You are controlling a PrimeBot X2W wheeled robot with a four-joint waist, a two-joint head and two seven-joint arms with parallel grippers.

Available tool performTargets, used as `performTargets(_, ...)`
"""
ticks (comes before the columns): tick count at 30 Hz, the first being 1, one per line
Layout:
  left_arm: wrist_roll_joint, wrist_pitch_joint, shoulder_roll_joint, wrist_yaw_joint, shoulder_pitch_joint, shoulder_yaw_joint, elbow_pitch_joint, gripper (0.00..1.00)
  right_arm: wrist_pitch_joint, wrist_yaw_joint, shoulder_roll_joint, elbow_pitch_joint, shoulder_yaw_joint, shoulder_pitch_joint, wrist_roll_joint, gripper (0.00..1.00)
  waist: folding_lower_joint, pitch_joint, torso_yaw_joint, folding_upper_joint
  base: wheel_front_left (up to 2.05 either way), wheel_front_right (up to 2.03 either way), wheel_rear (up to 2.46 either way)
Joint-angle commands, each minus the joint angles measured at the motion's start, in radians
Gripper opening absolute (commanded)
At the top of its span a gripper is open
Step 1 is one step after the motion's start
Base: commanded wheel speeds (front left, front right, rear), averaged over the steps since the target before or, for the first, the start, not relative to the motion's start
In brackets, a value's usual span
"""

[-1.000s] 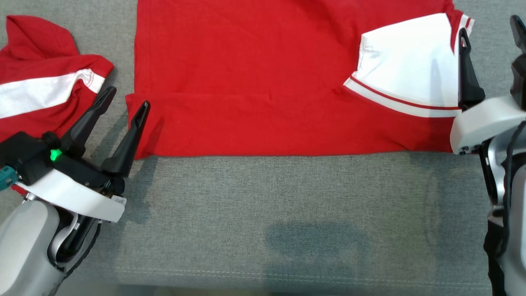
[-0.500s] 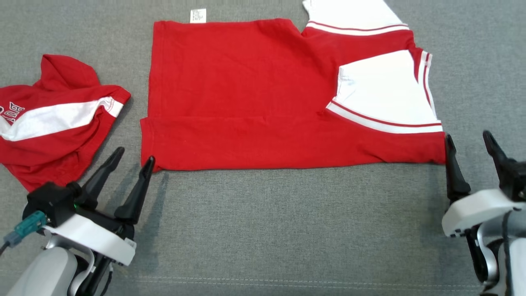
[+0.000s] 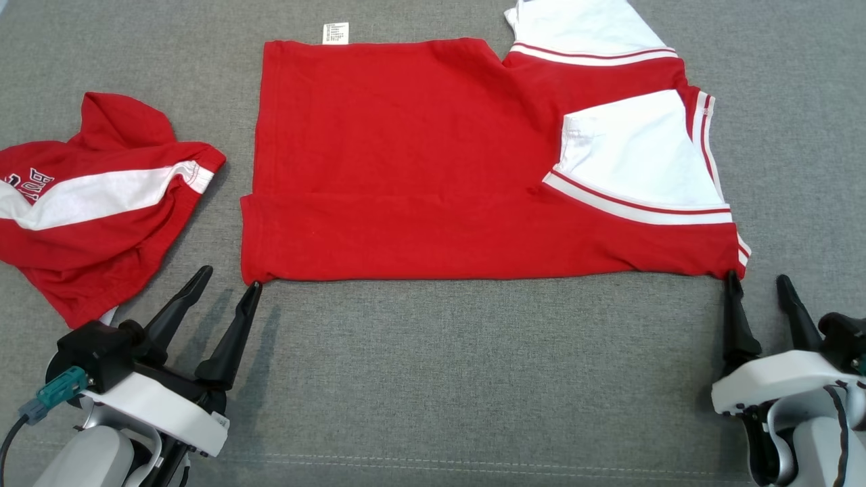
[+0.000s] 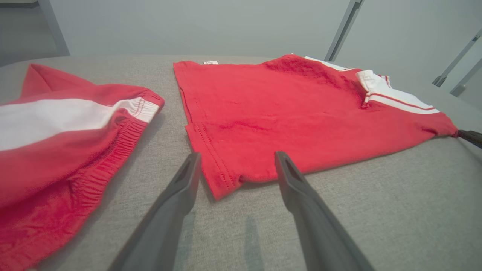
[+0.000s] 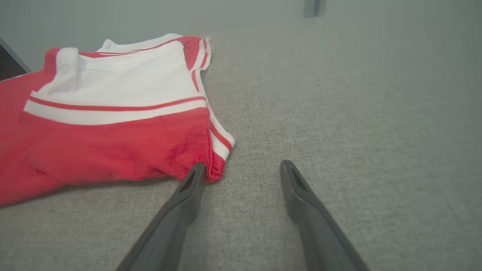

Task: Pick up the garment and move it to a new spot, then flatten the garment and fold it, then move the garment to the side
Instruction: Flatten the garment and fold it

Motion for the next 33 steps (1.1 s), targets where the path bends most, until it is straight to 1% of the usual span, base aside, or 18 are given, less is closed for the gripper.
performTargets(1,0.012,-0.006,0.038,0.000,-0.013,0.040,-0.018,1.00,-0.018,0.003,-0.007,-0.009,0.030,-0.023,0.015,1.00,0.0000,0.001,0.002,0.0000,0.00,0.00,0.00)
performTargets(9,0.016,-0.006,0.039,0.000,-0.008,0.040,-0.019,1.00,-0.050,0.003,-0.007,0.094,0.081,-0.076,0.095,1.00,0.0000,0.001,0.007,0.0000,0.00,0.00,0.00)
performTargets(13,0.016,-0.006,0.041,0.000,-0.007,0.039,-0.022,1.00,-0.051,0.003,-0.007,0.094,0.116,-0.096,0.138,1.00,0.0000,0.006,0.005,0.0000,0.00,0.00,0.00)
performTargets(14,0.016,-0.006,0.042,0.000,-0.007,0.039,-0.023,1.00,-0.051,0.003,-0.007,0.092,0.125,-0.097,0.149,0.93,0.0000,0.007,0.005,0.0000,0.00,0.00,0.00)
performTargets(15,0.016,-0.006,0.042,0.000,-0.007,0.038,-0.024,1.00,-0.052,0.003,-0.007,0.090,0.131,-0.098,0.153,0.57,0.0000,0.009,0.004,0.0000,0.00,0.00,0.00)
performTargets(17,0.015,-0.006,0.042,0.000,-0.007,0.037,-0.027,1.00,-0.052,0.003,-0.007,0.089,0.137,-0.098,0.153,0.15,0.0000,0.009,0.003,0.0000,0.00,0.00,0.00)
performTargets(18,0.015,-0.006,0.042,0.000,-0.007,0.036,-0.027,1.00,-0.052,0.003,-0.007,0.092,0.139,-0.097,0.149,0.00,0.0000,0.009,0.002,0.0000,0.00,0.00,0.00)
performTargets(25,-0.012,-0.006,0.037,0.000,-0.008,0.037,-0.017,1.00,-0.052,0.003,-0.007,0.075,0.108,-0.084,0.126,0.00,0.0000,0.006,-0.006,0.0000,0.00,0.00,0.00)
performTargets(26,-0.038,-0.006,0.036,0.000,-0.012,0.037,-0.003,1.00,-0.052,0.003,-0.007,0.067,0.111,-0.081,0.123,0.00,0.0000,0.008,-0.014,0.0000,0.00,0.00,0.00)
performTargets(33,-0.084,-0.006,0.061,0.000,-0.051,0.032,0.047,1.00,-0.052,0.003,-0.007,0.043,0.147,-0.079,0.109,0.00,0.0000,0.033,-0.041,0.0000,0.00,0.00,0.00)
